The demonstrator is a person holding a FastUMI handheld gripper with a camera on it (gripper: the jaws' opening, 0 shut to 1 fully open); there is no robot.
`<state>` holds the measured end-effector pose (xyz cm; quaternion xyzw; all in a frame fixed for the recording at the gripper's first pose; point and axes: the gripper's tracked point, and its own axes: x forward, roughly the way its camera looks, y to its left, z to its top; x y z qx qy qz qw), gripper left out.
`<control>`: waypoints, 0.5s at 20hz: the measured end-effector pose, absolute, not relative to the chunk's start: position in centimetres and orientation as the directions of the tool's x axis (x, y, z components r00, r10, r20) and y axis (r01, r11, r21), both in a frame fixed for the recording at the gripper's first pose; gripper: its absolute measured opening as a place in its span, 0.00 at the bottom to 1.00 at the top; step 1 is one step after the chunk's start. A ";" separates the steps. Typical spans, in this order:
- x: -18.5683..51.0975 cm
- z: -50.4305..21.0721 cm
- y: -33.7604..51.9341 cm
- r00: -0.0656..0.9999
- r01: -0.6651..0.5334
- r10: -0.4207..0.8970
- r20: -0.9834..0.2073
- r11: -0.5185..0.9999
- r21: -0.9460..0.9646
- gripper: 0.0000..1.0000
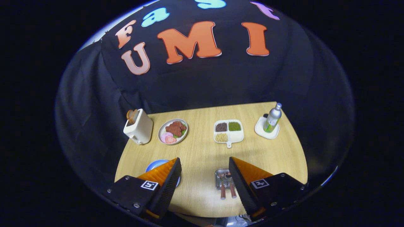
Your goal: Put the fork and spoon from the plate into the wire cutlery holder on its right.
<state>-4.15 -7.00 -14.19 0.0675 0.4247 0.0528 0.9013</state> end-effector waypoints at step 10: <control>-1.4 -6.9 -7.1 0.865 -0.052 0.103 -0.491 0.992 0.117 0.92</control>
